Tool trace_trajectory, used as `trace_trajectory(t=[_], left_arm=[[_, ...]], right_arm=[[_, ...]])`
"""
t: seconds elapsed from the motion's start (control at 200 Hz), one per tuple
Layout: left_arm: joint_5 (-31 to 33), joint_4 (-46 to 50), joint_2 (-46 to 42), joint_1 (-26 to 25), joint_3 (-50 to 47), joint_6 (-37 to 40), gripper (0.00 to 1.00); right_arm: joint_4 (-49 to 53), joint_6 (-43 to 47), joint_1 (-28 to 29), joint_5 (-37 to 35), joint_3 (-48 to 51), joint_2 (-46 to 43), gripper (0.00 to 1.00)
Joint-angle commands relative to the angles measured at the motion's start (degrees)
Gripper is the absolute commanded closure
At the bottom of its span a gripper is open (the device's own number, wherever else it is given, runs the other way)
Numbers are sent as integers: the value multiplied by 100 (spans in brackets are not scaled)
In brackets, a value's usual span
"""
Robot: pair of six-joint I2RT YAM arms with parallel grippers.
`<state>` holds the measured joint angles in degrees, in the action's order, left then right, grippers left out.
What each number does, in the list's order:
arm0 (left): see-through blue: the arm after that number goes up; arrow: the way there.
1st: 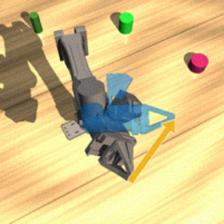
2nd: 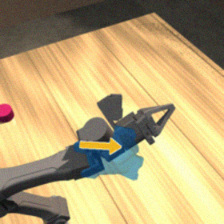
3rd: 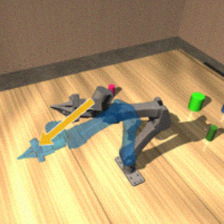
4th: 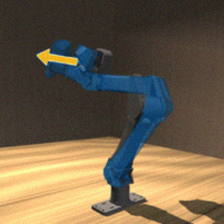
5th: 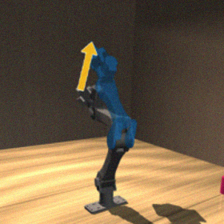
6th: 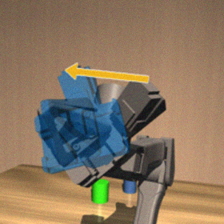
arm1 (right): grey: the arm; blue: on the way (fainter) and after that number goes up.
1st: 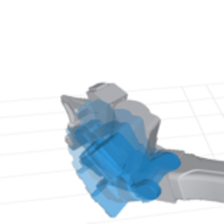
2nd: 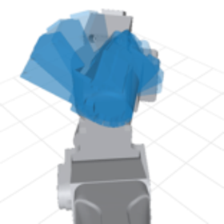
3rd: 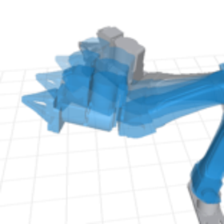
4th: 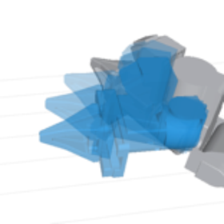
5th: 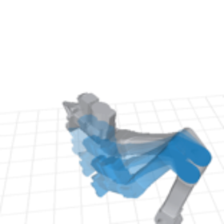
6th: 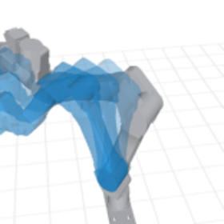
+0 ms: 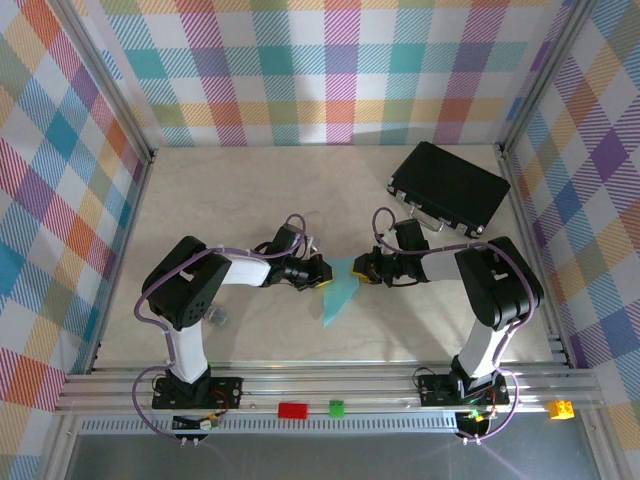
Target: Fold a paper plane with a square sheet of paper (pick it up from the middle)
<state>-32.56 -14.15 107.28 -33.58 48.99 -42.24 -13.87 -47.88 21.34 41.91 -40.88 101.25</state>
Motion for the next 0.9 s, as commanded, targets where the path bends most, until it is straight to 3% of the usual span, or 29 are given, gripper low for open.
trace_trajectory(t=[0.0,0.28,0.52,0.895], left_arm=[[-49,27,-131,71,-92,5,91],[-32,45,-155,69,-101,3,91],[-34,42,-282,71,-109,8,89],[126,74,-1074,106,-298,246,82]], right_arm=[[48,201,-34,403,-173,135,81],[54,236,-36,528,-224,237,82],[68,188,-24,530,-206,261,93],[-141,-361,-25,-210,160,-204,100]])
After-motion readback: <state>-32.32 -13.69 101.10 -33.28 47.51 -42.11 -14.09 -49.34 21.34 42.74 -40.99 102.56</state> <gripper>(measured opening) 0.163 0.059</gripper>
